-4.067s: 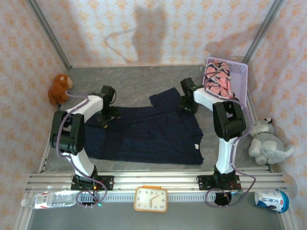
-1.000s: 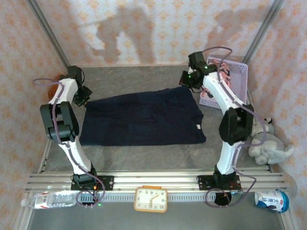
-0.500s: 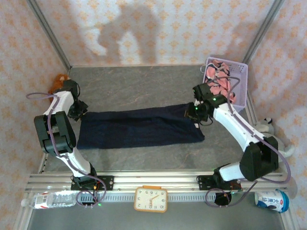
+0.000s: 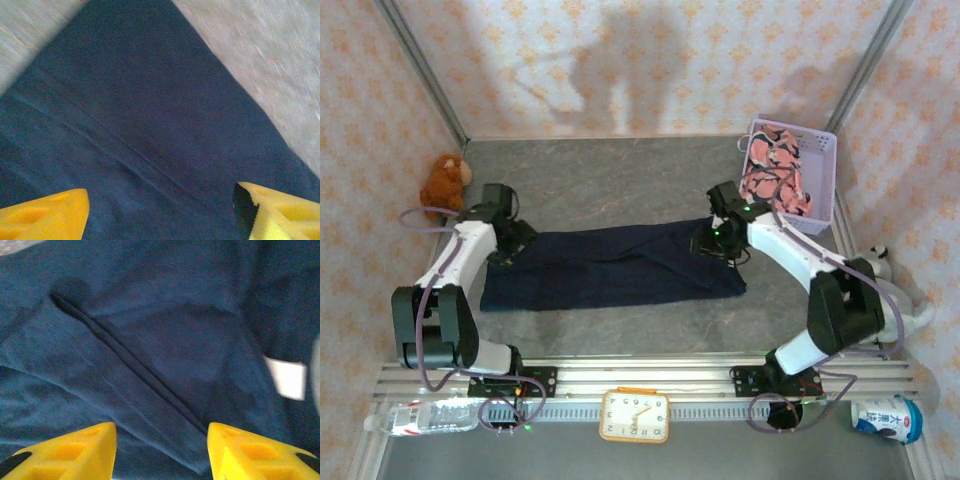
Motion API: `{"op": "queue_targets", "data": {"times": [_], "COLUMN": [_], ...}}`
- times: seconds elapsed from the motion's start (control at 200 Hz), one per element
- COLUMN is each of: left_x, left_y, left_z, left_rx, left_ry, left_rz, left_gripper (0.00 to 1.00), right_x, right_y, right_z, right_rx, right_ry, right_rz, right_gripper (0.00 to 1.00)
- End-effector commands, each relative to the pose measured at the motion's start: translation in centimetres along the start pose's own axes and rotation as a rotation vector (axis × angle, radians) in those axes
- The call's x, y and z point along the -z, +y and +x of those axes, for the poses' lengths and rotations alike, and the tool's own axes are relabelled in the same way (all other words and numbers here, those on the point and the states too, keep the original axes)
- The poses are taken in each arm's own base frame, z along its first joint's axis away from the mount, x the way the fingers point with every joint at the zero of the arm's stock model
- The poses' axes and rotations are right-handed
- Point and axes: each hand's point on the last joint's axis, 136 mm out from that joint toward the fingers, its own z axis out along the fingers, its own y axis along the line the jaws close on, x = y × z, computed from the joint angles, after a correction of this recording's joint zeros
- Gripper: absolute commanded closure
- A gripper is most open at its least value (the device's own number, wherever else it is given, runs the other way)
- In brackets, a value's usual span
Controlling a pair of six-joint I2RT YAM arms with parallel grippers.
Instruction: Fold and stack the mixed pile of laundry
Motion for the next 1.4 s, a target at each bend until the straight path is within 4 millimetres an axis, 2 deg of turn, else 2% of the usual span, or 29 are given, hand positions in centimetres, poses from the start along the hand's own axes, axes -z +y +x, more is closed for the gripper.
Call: {"op": "queue_targets", "data": {"times": [0.0, 0.09, 0.145, 0.26, 0.36, 0.465, 0.535, 0.595, 0.751, 0.871, 0.986, 1.136, 1.216, 1.281, 1.396], "left_x": [-0.4, -0.9, -1.2, -1.6, -1.8, -1.8, -1.8, -1.8, -1.7, -1.9, -2.0, -1.8, -1.7, -1.6, -1.6], "left_y": [-0.8, -1.3, -1.5, -1.6, -1.6, -1.6, -1.6, -1.6, -2.3, -2.9, -3.5, -4.2, -4.4, -4.7, -4.9], "left_z": [2.6, 4.6, 5.6, 7.2, 8.1, 8.4, 8.4, 8.4, 8.2, 8.4, 8.5, 8.4, 8.2, 8.2, 8.2], "left_rx": [0.068, 0.051, 0.036, 0.001, -0.008, -0.009, -0.012, -0.012, -0.015, -0.029, -0.041, -0.058, -0.065, -0.075, -0.088], "left_ry": [-0.005, -0.006, -0.001, 0.01, 0.012, 0.01, 0.007, 0.005, 0.002, 0.01, 0.014, 0.015, 0.012, 0.015, 0.015], "left_rz": [0.026, 0.03, 0.023, 0.004, 0.005, 0.007, 0.006, 0.007, 0.019, 0.021, 0.022, 0.022, 0.019, 0.014, 0.007], "left_gripper": [0.24, 0.24, 0.24, 0.24, 0.23, 0.23, 0.24, 0.24, 0.23, 0.23, 0.23, 0.23, 0.23, 0.23, 0.23], "right_x": [-0.9, -2.6, -3.6, -5.6, -6.9, -7.3, -7.0, -6.6, -4.2, -2.4, -1.4, -1.0, -0.5, 0.1, 1.4], "right_y": [3.9, 6.3, 7.0, 7.3, 7.1, 7.4, 7.5, 7.5, 7.0, 7.0, 7.5, 8.0, 8.1, 7.8, 7.5], "right_z": [-2.5, -3.3, -4.0, -5.3, -5.5, -5.0, -4.7, -4.4, -2.8, -0.2, 3.8, 10.7, 13.5, 13.6, 10.6], "right_rx": [0.098, 0.152, 0.164, 0.167, 0.187, 0.2, 0.193, 0.188, 0.161, 0.149, 0.188, 0.266, 0.298, 0.297, 0.309], "right_ry": [-0.061, -0.056, -0.058, -0.055, -0.036, -0.003, -0.005, -0.006, -0.017, -0.008, 0.054, 0.233, 0.323, 0.317, 0.163], "right_rz": [-0.068, -0.09, -0.081, -0.049, -0.033, -0.045, -0.061, -0.071, -0.081, -0.097, -0.116, -0.142, -0.16, -0.15, -0.098], "right_gripper": [0.5, 0.51, 0.51, 0.54, 0.55, 0.75, 0.86, 1.0, 1.0, 1.0, 1.0, 1.0, 0.89, 0.78, 0.75]}}
